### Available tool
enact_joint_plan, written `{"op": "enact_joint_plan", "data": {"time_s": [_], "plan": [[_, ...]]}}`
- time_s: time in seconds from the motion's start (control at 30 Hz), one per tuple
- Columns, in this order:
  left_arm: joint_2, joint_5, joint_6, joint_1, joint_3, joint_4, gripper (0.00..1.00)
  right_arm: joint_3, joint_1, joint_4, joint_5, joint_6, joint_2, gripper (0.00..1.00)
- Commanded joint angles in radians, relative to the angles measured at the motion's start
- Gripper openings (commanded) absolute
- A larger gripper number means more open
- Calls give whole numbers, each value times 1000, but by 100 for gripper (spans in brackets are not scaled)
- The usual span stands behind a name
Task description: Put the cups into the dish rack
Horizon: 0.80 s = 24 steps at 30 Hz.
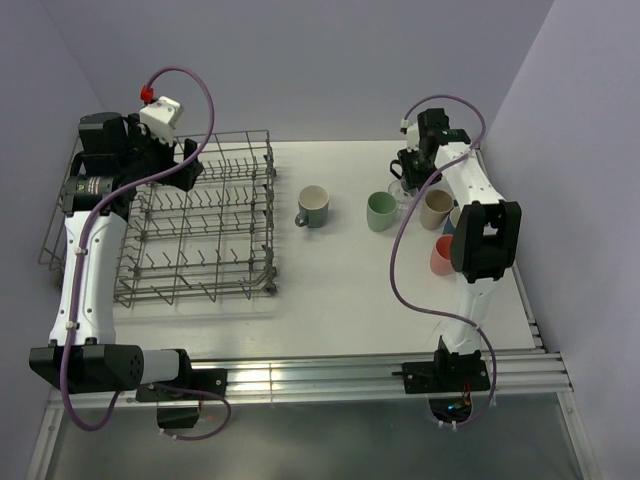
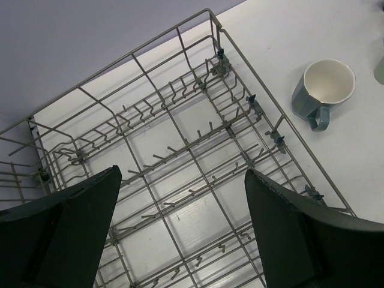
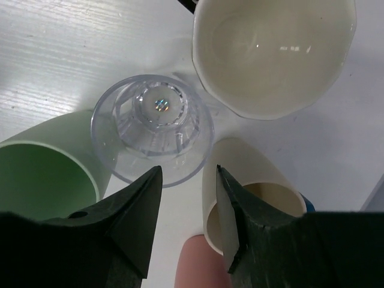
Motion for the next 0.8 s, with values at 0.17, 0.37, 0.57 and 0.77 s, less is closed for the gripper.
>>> {"op": "enact_joint_plan", "data": {"time_s": [0.17,0.37,0.57,0.77], "plan": [[-16,22,-23,-6,-27,16,92,49,-11,51,12,18,60,48],[-27,22,-37,-6,-18,13,92,48,-19,76,8,29,78,44],[-45,15,-37,-8,-26,12,92,40,-25,93,0,34,77,26],[-45,11,-43,-8,-18,-4,91,48,-48,82,-52,80,52,4]]}}
